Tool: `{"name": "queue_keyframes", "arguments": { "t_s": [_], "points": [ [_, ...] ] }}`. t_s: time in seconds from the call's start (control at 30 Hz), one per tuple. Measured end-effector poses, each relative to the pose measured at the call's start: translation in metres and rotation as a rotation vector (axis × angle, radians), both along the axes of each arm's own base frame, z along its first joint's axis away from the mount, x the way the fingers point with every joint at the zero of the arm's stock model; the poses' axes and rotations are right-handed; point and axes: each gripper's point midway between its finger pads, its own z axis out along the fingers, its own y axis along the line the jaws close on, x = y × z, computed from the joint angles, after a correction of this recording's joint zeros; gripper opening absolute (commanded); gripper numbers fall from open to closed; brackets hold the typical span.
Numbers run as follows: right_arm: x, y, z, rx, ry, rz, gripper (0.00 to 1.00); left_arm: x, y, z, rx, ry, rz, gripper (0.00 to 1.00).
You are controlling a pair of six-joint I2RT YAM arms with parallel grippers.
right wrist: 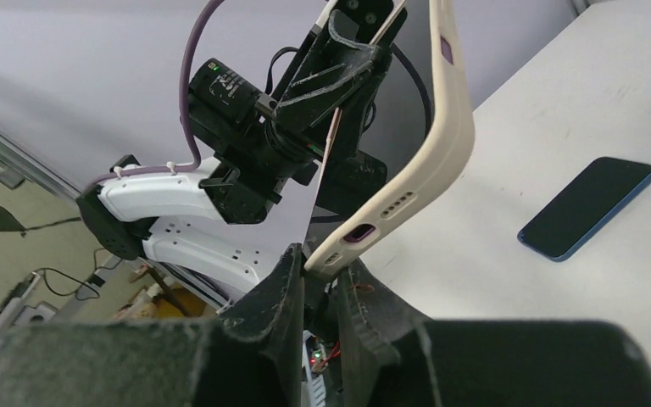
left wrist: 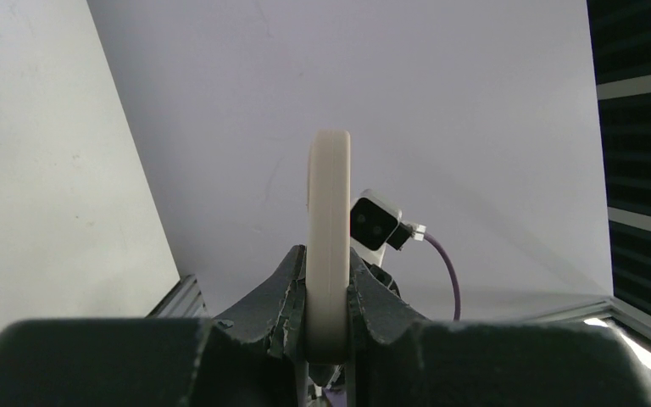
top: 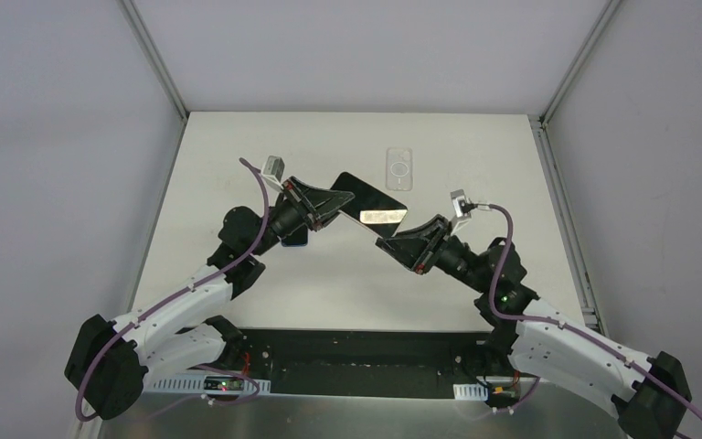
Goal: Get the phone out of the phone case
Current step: Remove the phone case from the phone.
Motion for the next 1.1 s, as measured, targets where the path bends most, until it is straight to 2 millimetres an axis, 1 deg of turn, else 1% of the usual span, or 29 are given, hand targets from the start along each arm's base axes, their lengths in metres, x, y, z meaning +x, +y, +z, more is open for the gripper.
{"name": "queue_keyframes", "arguments": {
  "t_s": [0.17,0.4,0.57,0.8,1.1],
  "points": [
    [-0.005,-0.001,-0.002,-0.050,-0.114,-0.006,0.00,-0.004,-0.002,0.001,-0.004,0.003,-0.026,0.00],
    [-0.011,-0.002,-0.001,-0.086,-0.228,0.000,0.00,-0.010,-0.005,0.002,-0.011,0.008,-0.063,0.00],
    [-0.011,-0.002,0.000,-0.101,-0.284,-0.003,0.00,-0.013,-0.006,0.008,-0.018,-0.006,-0.077,0.00],
    [-0.014,-0.003,0.009,-0.090,-0.354,-0.005,0.00,-0.018,-0.009,0.021,-0.035,-0.034,-0.092,0.00],
    [-0.015,-0.005,0.010,-0.106,-0.406,-0.015,0.00,-0.021,-0.010,0.022,-0.040,-0.039,-0.101,0.00]
  ]
}}
